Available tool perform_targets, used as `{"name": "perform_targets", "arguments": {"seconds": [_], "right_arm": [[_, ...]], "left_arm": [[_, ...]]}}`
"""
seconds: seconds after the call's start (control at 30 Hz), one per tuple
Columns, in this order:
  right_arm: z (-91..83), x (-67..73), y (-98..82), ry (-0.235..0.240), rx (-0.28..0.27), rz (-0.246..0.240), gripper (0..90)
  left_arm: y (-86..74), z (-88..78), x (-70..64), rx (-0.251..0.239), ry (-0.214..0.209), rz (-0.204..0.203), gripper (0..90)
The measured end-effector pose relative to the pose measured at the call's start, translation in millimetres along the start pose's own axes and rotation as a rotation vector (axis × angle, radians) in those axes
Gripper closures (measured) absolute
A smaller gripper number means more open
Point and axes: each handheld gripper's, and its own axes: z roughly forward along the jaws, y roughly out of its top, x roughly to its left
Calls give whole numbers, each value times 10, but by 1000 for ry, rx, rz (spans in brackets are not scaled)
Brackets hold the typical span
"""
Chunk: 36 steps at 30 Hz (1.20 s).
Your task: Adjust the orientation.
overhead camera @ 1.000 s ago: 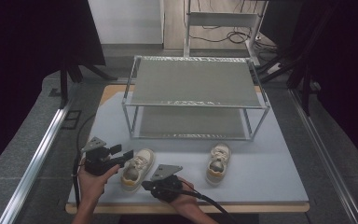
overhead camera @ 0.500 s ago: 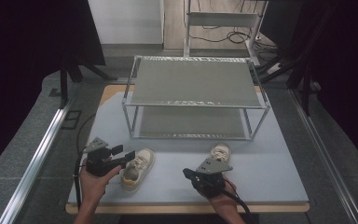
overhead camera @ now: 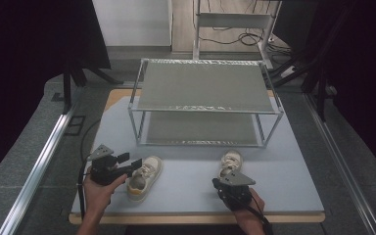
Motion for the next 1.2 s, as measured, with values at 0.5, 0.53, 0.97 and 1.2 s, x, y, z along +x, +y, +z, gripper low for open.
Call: {"name": "perform_targets", "arguments": {"seconds": [0.5,0.53,0.97,1.2], "right_arm": [[-141,-94,-115,-9,-7,60,896],[-161,-108,-131,-9,-7,67,896],[-480,-385,-389,-37,-23,155,882],[-586,-531,-497,-59,-27,199,870]], "left_arm": [[-15,13,5,8,-1,-2,362],[-14,12,3,8,0,-1,363],[-16,13,10,9,-6,-7,362],[-22,25,5,15,-9,-4,362]]}}
